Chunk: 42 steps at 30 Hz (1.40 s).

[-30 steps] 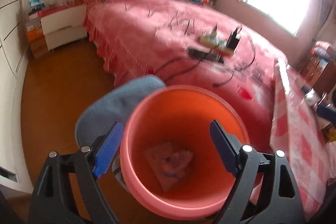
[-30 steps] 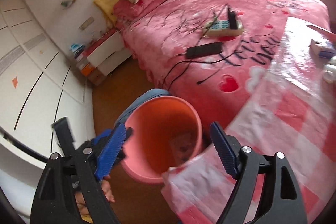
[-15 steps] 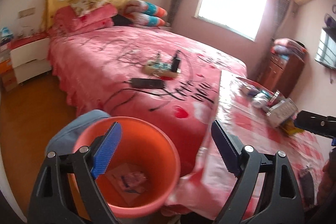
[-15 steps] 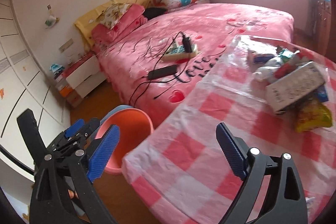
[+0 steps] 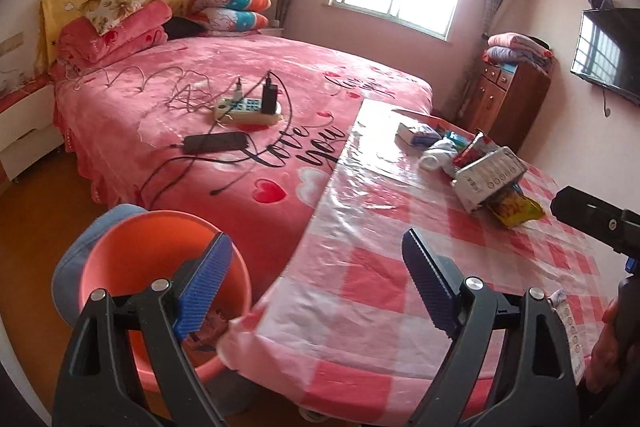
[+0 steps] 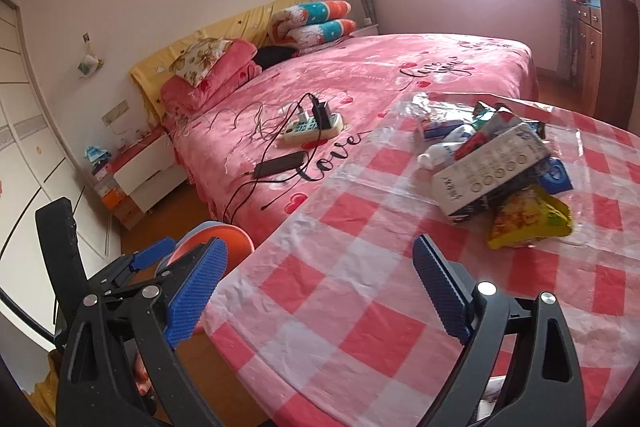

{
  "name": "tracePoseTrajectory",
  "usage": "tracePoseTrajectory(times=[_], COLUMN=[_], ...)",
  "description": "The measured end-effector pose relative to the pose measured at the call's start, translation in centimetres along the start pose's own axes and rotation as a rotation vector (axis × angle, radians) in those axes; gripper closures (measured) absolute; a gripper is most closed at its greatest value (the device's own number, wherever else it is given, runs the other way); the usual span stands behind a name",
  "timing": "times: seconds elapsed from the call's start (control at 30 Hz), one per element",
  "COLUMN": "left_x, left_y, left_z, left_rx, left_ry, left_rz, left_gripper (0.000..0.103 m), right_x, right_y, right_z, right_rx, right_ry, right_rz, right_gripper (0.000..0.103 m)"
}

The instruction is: Collect trash

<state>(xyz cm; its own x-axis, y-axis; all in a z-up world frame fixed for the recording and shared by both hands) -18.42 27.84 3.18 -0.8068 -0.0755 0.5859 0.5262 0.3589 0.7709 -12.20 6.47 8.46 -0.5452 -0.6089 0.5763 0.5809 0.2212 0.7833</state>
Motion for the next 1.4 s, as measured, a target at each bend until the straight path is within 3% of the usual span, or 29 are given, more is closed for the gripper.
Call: tracePoseTrajectory(times=[0.37,1.13,1.4], left_x=[-1.2,-2.3,-1.9], left_y=[-1.2,-3.3,-5.1], left_z=[-3.5,-12.0,-15.2], left_rx=[-0.003,-0.176,-0.21], left_ry=[-0.011,-0.077,-0.167], left_rz=[0.058,0.16,0.255], left_gripper=[0.016,0.016,0.016], right_x=[1.7,5.3,6.8], right_y=[-0.9,-1.6,-2.2], right_z=[-3.9,-11.5,-15.2], right_rx=[-0.048,-0.133,-0.203], right_ry=[-0.038,-0.124,-0.178], right_rz=[-0.026,-0.118,-0.137], right_gripper=[0.009,0.009,0.009])
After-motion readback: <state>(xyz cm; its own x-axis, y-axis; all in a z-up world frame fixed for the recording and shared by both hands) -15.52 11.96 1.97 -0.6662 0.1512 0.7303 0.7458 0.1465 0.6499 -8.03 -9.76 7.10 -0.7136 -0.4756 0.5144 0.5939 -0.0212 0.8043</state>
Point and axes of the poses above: each gripper's, at about its wrist camera, not at the fingertips, and x roughly against the way its jaws point, z to its left, y to its top, the point moved 4 cm from there along -x, roughly the way its jaws point, and after that the axes turned 4 degrees about x, right-handed, at the moved point
